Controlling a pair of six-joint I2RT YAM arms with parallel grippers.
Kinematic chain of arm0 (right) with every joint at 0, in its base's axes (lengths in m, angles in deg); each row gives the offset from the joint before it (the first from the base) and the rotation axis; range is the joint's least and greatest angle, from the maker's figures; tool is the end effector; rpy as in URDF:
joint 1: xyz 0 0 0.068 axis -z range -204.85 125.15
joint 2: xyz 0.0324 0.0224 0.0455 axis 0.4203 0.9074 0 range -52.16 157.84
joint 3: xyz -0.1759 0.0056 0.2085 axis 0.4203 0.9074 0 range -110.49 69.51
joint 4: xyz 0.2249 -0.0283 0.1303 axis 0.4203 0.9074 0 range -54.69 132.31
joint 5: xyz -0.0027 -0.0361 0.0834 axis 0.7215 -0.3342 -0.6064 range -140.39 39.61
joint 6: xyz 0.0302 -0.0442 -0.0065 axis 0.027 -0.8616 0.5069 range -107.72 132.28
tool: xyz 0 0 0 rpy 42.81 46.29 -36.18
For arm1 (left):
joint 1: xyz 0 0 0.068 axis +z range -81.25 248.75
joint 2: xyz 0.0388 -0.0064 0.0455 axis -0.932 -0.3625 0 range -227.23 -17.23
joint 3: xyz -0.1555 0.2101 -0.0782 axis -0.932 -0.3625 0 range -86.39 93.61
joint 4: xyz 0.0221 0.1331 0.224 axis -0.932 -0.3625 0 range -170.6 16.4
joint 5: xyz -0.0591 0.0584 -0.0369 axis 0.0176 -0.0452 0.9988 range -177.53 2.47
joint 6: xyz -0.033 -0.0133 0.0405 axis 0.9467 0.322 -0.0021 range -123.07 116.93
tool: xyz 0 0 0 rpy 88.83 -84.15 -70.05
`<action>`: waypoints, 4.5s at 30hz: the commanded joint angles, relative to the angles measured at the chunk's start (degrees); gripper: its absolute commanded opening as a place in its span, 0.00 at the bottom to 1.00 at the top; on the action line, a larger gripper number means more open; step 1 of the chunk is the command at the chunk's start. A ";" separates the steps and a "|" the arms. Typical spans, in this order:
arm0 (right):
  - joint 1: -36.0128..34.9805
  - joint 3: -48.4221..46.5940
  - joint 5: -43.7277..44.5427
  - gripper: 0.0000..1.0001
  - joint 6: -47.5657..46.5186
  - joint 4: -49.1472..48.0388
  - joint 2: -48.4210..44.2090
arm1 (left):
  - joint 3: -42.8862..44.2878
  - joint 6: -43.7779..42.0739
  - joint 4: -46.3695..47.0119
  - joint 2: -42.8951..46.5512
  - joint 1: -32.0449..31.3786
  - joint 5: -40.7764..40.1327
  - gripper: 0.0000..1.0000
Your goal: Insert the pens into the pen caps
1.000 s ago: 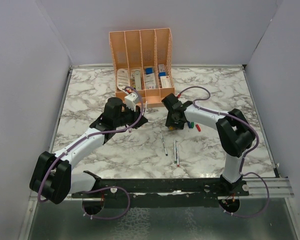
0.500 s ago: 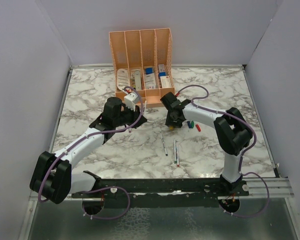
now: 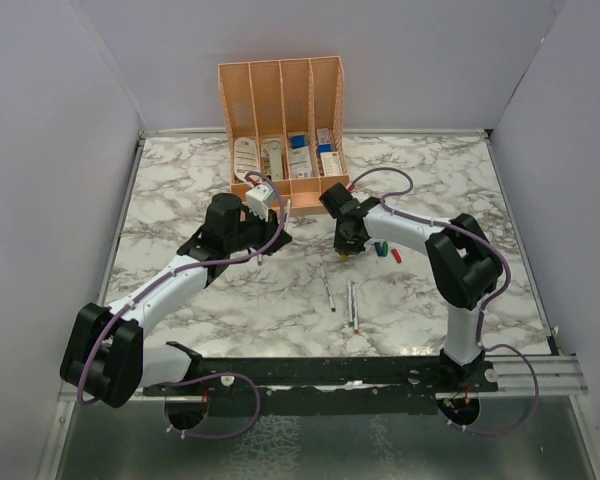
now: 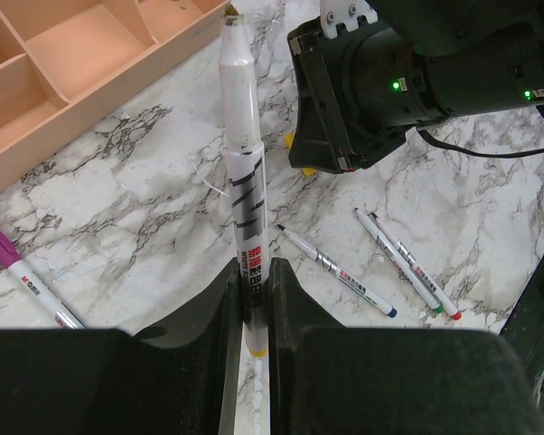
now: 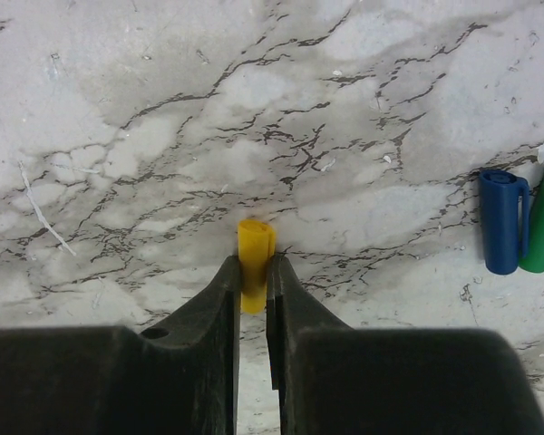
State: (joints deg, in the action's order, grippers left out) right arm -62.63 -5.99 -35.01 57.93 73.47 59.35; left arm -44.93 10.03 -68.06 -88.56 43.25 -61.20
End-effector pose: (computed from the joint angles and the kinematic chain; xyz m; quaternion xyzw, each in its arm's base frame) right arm 0.3059 0.2252 0.1593 0.0857 0.9780 -0.0082 0.1902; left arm 0.2409 -0.1324 0.2501 0.2111 0.8000 -0.3551 0.4351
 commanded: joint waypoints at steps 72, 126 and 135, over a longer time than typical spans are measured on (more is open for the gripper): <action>2.71 28.43 -19.07 0.01 -18.53 -72.49 -40.08 | 11.82 3.25 7.26 -9.35 -7.81 11.66 0.00; 1.93 31.40 -18.89 0.01 -18.79 -70.74 -39.49 | 11.66 3.86 8.78 -9.57 -7.73 10.15 0.00; 1.92 32.21 -17.31 0.01 -19.33 -70.17 -40.64 | 11.65 3.84 8.79 -9.47 -7.73 10.24 0.00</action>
State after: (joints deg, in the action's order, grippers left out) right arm -60.43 25.22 -54.29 39.92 2.12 19.85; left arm -34.25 14.14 -61.24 -98.57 35.62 -50.10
